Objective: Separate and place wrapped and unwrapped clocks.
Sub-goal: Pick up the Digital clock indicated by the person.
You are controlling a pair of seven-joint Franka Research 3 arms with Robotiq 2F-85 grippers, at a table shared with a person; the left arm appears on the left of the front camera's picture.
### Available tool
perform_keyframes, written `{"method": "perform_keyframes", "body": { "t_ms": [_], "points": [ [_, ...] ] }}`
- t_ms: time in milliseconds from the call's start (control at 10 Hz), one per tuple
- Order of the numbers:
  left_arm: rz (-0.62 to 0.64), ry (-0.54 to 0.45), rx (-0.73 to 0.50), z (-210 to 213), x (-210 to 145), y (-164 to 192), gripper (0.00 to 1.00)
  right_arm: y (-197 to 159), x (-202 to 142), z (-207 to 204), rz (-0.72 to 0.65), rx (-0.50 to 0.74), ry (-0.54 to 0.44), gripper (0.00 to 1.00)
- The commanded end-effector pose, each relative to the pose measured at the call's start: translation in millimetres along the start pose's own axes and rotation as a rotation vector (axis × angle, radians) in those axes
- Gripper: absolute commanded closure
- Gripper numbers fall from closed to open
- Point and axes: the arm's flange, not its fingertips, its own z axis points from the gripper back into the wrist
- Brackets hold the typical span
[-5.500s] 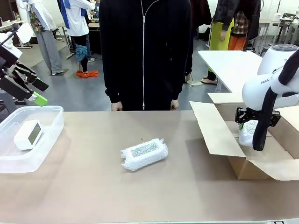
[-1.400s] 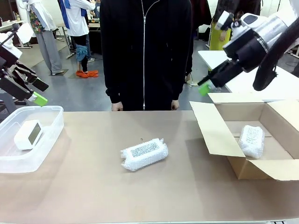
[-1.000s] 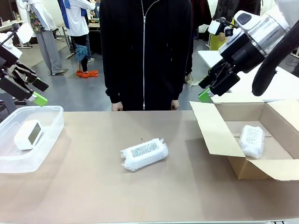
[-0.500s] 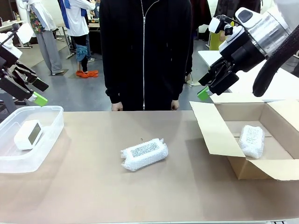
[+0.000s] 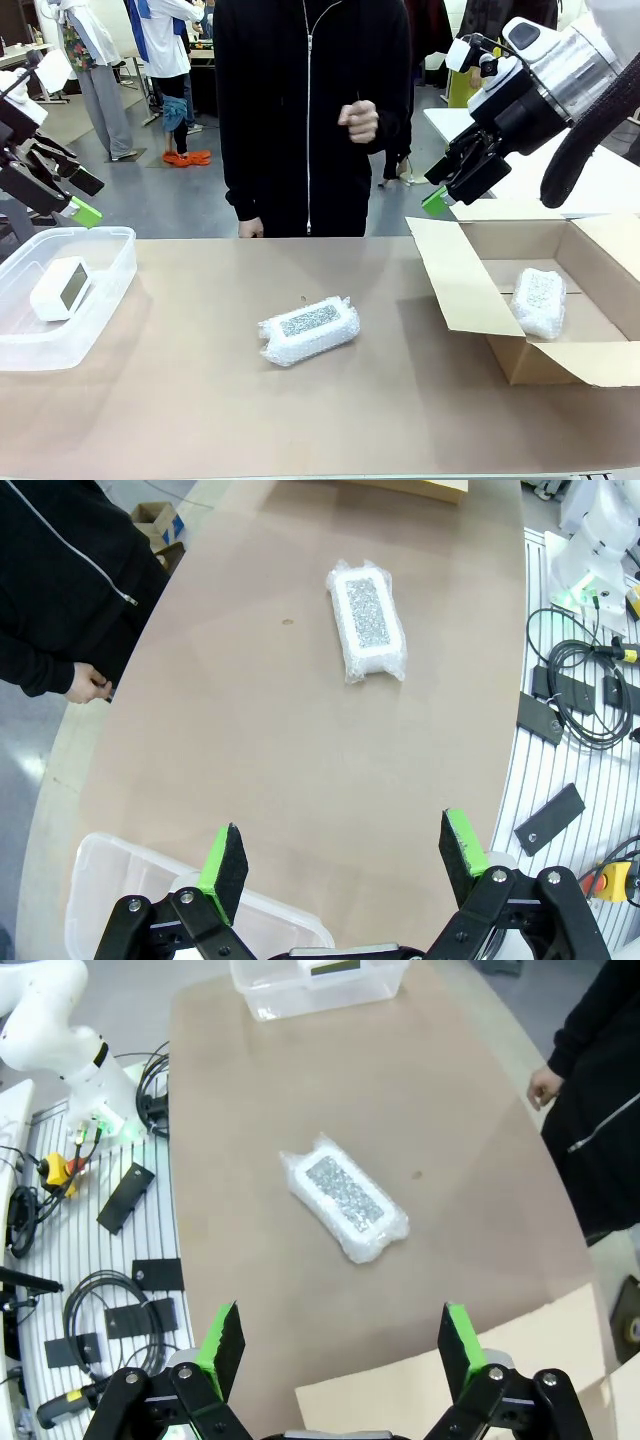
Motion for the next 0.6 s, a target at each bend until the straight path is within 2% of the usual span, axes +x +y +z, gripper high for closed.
{"method": "perform_keyframes", "body": {
  "t_ms": [0,500],
  "points": [
    [0.004,0.007,0.005,0.2,1.1,-1.3,0.0,-1.8,0.8,0.3,-0.002,0.014,0.002,0.0],
    [0.004,0.007,0.005,0.2,1.1,-1.3,0.0,-1.8,0.8,0.3,-0.002,0.014,0.002,0.0]
  ]
}}
